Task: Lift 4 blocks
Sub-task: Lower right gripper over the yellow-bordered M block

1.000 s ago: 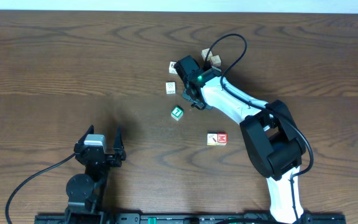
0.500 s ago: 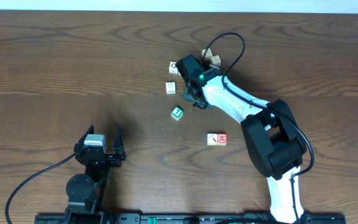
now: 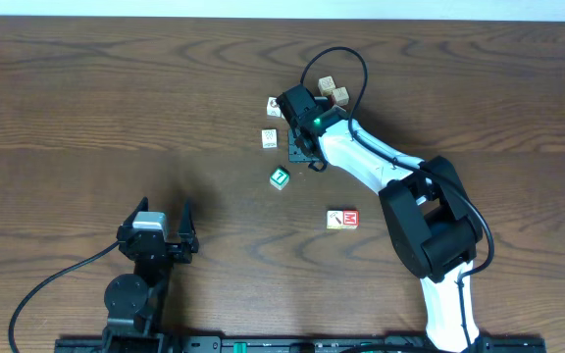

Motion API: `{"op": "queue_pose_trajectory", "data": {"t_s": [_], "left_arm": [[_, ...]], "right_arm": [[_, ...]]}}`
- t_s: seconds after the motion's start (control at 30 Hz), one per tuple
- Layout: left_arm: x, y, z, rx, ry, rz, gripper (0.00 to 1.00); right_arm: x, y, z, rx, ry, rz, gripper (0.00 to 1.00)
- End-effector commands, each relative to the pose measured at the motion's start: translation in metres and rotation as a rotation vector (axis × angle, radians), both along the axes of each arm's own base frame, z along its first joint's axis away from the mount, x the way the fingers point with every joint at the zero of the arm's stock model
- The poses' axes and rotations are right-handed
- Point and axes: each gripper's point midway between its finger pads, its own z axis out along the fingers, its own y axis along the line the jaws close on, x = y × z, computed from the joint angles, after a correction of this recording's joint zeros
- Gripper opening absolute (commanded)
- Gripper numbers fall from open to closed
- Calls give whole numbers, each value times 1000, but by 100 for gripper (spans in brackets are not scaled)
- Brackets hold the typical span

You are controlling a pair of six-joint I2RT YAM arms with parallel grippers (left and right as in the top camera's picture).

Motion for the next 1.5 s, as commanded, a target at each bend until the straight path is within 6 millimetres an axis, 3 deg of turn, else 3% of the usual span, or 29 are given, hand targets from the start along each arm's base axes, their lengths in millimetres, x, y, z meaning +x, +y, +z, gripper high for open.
{"op": "queue_pose_trajectory", "data": {"t_s": [0.0, 0.27, 0.43, 1.03, 1.23, 1.47], "left_arm": [[-1, 2, -15, 2, 51, 14, 73], [-1, 2, -15, 2, 51, 14, 73], [-1, 2, -15, 2, 51, 14, 73], [-1, 2, -15, 2, 51, 14, 73], [-1, 2, -15, 2, 51, 14, 73], [-1, 2, -15, 2, 51, 14, 73]], "right_arm": [[6, 2, 0, 6, 0, 24, 52], [5, 6, 24, 75, -1, -57, 49], [-1, 3, 25, 79, 23, -96, 47], [11, 10, 29, -49, -42, 312, 46], [13, 8, 31, -22, -42, 240, 62], [13, 7, 51, -4, -50, 200, 62]]}}
